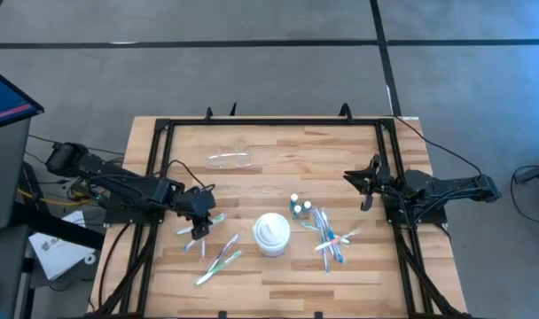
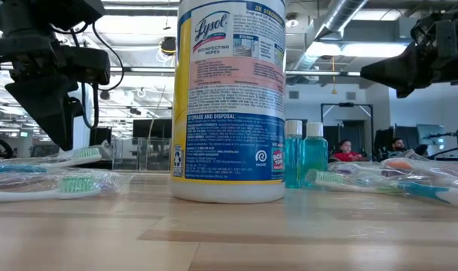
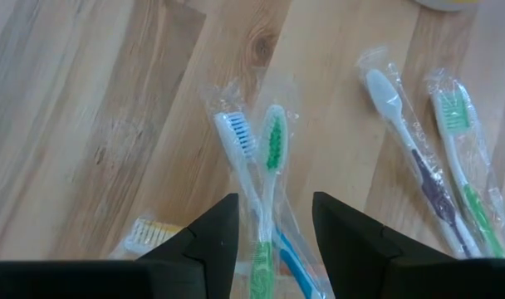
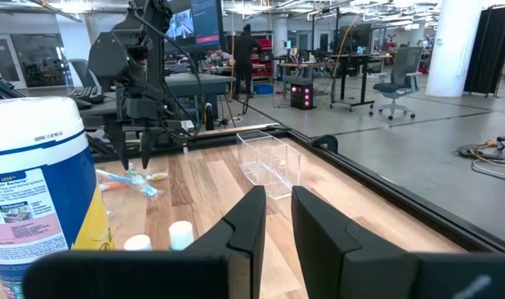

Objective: Pick & Place toothbrushing station
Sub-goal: Put the top left green toothbrush into the transparent organizer

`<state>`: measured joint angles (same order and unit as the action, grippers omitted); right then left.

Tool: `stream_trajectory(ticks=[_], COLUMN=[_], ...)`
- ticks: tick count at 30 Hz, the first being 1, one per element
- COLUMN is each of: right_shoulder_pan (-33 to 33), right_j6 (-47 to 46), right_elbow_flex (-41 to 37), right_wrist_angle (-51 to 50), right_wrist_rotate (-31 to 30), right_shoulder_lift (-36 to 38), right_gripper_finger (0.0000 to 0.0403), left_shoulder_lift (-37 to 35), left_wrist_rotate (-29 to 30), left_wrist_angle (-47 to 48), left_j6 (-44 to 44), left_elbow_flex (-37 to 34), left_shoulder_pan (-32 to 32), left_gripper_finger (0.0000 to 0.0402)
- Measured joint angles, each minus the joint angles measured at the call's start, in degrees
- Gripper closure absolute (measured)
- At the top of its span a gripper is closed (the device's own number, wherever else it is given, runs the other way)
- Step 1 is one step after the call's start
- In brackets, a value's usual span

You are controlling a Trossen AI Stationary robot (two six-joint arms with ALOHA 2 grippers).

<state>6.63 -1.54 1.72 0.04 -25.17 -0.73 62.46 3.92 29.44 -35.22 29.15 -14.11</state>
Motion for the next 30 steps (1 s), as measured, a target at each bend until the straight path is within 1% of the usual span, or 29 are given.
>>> stream_trajectory(ticks=[5,12,15,21,24,30], right_shoulder_pan=[0.00,0.00,0.00,0.00,0.00,0.00], right_j6=[0.00,0.00,0.00,0.00,0.00,0.00], right_elbow_flex=[0.02,0.00,0.00,0.00,0.00,0.00], right_wrist_angle=[0.02,0.02,0.02,-0.01,0.02,0.01], right_wrist_rotate=[0.00,0.00,0.00,0.00,0.00,0.00], right_shoulder_lift=[0.02,0.00,0.02,0.02,0.01,0.02], right_gripper_finger=[0.0349,0.0349,0.0349,0.0349,0.0349,0.0349], left_shoulder_lift=[0.12,3.35,3.63,3.61,3.74,6.66], left_wrist_rotate=[-0.02,0.09,0.29,3.23,3.43,3.34], left_wrist_angle=[-0.43,-0.77,-0.79,-0.91,-0.96,-1.84], left_j6=[-0.08,-0.18,0.10,0.22,0.29,0.39], left_elbow_flex=[0.00,0.00,0.00,0.00,0.00,0.00], left_shoulder_pan=[0.00,0.02,0.02,0.02,0.02,0.02], left_gripper_finger=[0.0242,0.0201,0.0191,0.0197,0.0204,0.0214])
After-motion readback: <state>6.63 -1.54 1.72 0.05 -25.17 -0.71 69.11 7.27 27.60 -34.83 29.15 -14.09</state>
